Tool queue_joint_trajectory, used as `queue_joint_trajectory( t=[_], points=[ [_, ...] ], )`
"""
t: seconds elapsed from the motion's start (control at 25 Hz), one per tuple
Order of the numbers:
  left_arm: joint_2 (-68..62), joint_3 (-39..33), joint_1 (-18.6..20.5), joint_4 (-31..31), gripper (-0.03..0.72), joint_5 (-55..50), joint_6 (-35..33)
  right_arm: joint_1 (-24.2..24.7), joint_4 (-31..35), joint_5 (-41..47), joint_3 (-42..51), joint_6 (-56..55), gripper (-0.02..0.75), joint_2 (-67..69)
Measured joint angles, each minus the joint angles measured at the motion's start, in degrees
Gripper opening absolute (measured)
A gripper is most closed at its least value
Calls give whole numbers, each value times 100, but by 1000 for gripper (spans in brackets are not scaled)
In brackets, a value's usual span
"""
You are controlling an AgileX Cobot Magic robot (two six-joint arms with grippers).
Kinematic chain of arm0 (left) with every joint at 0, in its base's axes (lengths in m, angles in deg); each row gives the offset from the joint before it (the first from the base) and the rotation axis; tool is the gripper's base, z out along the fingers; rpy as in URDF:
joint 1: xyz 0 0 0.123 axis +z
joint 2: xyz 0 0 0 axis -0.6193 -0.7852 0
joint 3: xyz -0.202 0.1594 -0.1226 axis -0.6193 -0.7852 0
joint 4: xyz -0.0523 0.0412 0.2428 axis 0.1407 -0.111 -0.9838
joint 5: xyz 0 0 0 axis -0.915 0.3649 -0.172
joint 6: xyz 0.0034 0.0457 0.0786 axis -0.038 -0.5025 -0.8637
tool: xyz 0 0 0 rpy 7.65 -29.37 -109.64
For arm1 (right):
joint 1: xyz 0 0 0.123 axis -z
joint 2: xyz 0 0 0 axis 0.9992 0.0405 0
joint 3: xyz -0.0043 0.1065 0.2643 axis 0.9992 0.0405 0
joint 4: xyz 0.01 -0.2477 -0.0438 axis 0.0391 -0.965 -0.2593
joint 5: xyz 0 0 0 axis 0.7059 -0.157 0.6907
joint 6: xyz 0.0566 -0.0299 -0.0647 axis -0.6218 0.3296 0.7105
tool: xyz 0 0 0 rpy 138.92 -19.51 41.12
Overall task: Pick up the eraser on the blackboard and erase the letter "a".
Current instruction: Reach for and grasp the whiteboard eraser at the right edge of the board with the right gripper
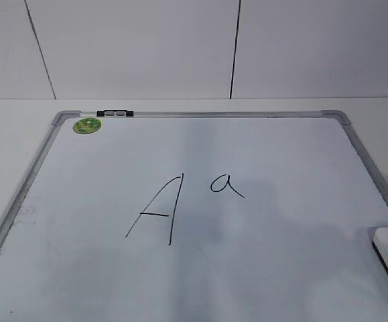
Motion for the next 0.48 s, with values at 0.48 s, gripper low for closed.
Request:
queue_joint_trajectory(
  t=[0.48],
  points=[
    [0,0,0,0,235,0,0,-57,95,-117,-3,0,662,193]
  ],
)
